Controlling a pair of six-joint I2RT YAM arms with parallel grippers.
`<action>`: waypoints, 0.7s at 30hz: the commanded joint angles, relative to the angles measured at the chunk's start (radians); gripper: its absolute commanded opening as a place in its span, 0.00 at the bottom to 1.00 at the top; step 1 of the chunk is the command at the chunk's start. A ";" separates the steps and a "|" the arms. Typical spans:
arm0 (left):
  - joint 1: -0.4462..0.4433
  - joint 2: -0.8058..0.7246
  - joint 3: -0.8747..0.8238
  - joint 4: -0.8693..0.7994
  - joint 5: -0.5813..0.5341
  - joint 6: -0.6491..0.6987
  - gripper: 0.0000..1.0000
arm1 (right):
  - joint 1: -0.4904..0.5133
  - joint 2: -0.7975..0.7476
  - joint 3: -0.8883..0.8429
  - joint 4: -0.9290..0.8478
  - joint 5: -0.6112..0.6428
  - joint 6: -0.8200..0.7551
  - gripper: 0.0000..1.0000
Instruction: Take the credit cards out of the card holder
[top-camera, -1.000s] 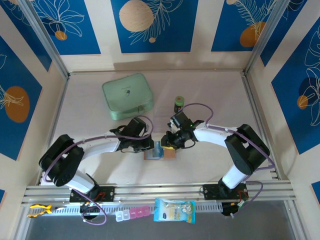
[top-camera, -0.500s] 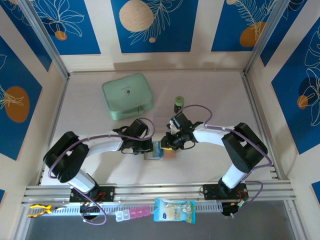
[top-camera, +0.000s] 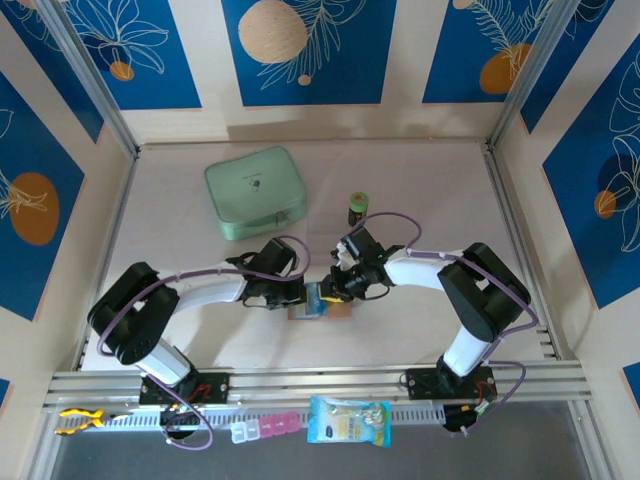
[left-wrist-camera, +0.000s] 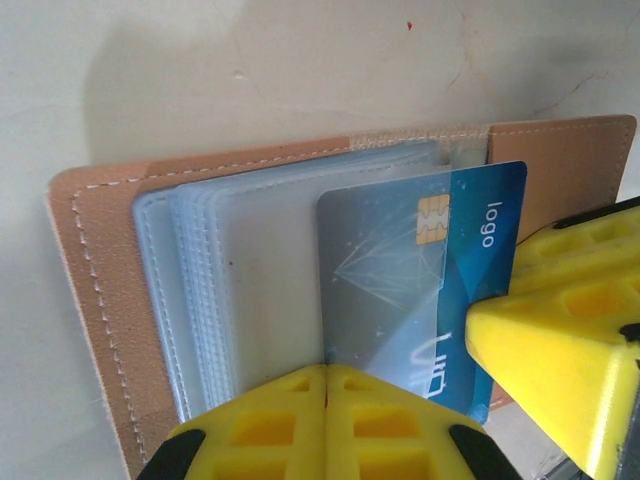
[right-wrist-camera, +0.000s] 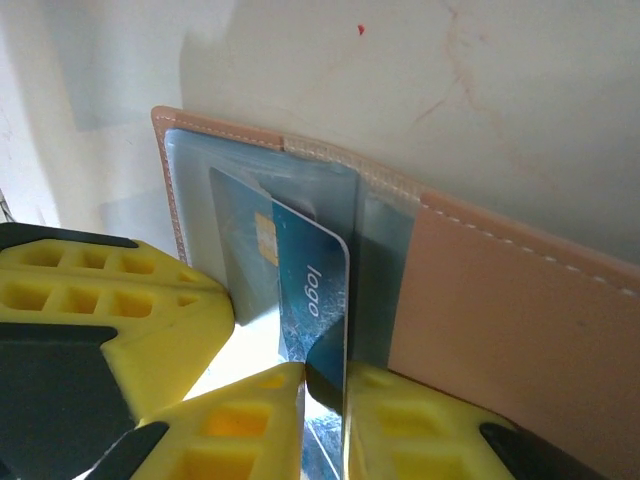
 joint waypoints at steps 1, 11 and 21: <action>-0.008 0.034 0.007 -0.056 -0.029 0.010 0.00 | -0.007 0.001 -0.014 0.008 -0.037 0.001 0.15; -0.008 0.025 0.006 -0.060 -0.032 0.008 0.00 | -0.029 -0.037 -0.027 -0.044 -0.021 -0.017 0.10; -0.008 0.012 0.002 -0.054 -0.033 0.005 0.00 | -0.082 -0.155 -0.039 -0.187 0.009 -0.092 0.07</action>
